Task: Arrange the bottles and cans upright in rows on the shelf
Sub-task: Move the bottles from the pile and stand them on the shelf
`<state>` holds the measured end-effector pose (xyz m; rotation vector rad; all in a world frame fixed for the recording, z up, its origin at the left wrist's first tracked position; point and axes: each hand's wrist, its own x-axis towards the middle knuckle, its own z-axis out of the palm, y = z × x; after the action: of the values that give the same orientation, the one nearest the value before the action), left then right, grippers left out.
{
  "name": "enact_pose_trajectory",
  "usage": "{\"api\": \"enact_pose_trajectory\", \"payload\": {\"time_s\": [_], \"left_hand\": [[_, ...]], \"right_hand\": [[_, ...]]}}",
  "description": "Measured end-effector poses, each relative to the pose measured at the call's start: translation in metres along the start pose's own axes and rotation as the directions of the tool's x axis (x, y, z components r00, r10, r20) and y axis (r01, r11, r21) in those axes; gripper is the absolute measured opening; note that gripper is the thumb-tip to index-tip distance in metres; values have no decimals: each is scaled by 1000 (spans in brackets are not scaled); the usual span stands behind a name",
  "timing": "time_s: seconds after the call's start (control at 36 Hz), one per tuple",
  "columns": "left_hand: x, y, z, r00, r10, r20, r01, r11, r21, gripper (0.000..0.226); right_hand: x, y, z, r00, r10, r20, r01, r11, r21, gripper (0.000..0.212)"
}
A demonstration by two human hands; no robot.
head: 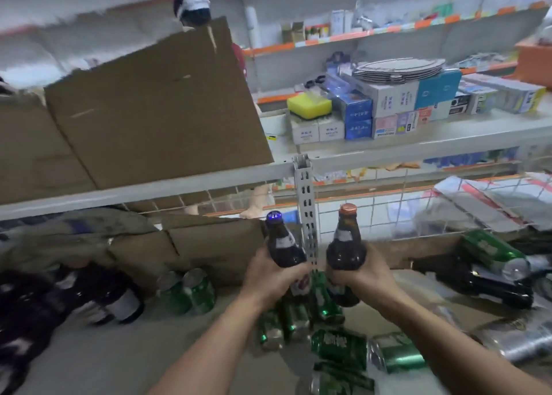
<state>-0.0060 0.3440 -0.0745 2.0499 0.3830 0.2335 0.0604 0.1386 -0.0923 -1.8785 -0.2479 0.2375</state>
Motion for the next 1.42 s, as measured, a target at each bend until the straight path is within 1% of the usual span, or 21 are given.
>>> {"api": "enact_pose_trajectory", "payload": {"time_s": [0.08, 0.17, 0.25, 0.31, 0.36, 0.44, 0.47, 0.5, 0.56, 0.58, 0.67, 0.72, 0.83, 0.92, 1.0, 1.03, 1.08, 1.17, 1.25, 1.36, 1.42], "left_hand": [[-11, -24, -38, 995, -63, -81, 64, 998, 11, 39], [-22, -51, -79, 984, -124, -130, 131, 990, 45, 30], [-36, -81, -123, 962, -186, -201, 194, 981, 22, 38], [-47, -105, -155, 950, -207, -234, 214, 977, 5, 43], [-60, -128, -190, 939, -233, -252, 241, 971, 1, 48], [-77, -167, -244, 930, -264, -256, 280, 959, 30, 70], [-81, -180, -263, 929, -262, -262, 282, 959, 40, 77], [-84, -195, -282, 926, -266, -267, 289, 956, 49, 80], [-91, -217, -318, 926, -269, -265, 294, 954, 58, 78], [-92, -231, -334, 927, -267, -265, 291, 955, 56, 78], [-93, -258, -375, 932, -247, -265, 270, 961, 54, 76], [-94, -270, -394, 932, -270, -242, 284, 959, 23, 62], [-89, -294, -413, 946, -291, -142, 286, 957, -53, 57], [-78, -324, -415, 943, -303, -137, 287, 950, -125, 65], [-66, -350, -409, 940, -309, -142, 279, 940, -197, 81], [-63, -353, -407, 943, -307, -127, 279, 939, -200, 84], [-59, -351, -405, 946, -306, -108, 283, 941, -187, 81], [-53, -349, -404, 952, -285, -114, 255, 941, -220, 75], [-41, -357, -400, 956, -279, -86, 261, 949, -178, 70], [-28, -375, -393, 947, -307, -91, 291, 944, -154, 73], [-32, -370, -396, 954, -295, -55, 278, 938, -208, 72]], "right_hand": [[-6, -12, 32, 997, -36, 73, 41, 997, -66, 26], [-15, -28, 72, 993, -53, 108, 62, 994, -87, 27], [-23, -45, 123, 981, -45, 189, 61, 995, -81, 26], [-29, -57, 161, 975, -29, 219, 49, 995, -86, 29], [-38, -71, 203, 968, -17, 250, 36, 997, -69, 25], [-52, -89, 267, 958, -13, 287, 29, 998, -52, 20], [-56, -93, 290, 952, -10, 305, 28, 998, -55, 23], [-60, -97, 312, 947, -6, 321, 22, 999, -48, 32], [-66, -105, 356, 941, 26, 338, -13, 999, -39, 54], [-68, -108, 379, 939, 46, 340, -34, 999, -41, 59], [-73, -111, 436, 928, 44, 369, -20, 997, -69, 56], [-72, -103, 464, 923, 58, 380, -24, 995, -93, 54], [-87, -114, 492, 943, 77, 323, -51, 995, -90, 31], [-83, -110, 509, 954, 86, 287, -53, 991, -119, 29], [-64, -76, 526, 954, 101, 283, -70, 991, -116, 35], [-62, -76, 528, 956, 99, 277, -65, 990, -127, 31], [-70, -95, 526, 966, 78, 246, -42, 988, -148, 22], [-70, -110, 527, 962, 84, 260, -35, 981, -190, 29], [-65, -112, 532, 962, 100, 253, -45, 975, -216, 43], [-59, -103, 542, 979, 95, 182, -51, 972, -231, 49], [-61, -100, 546, 982, 100, 161, -62, 972, -226, 46]]}}
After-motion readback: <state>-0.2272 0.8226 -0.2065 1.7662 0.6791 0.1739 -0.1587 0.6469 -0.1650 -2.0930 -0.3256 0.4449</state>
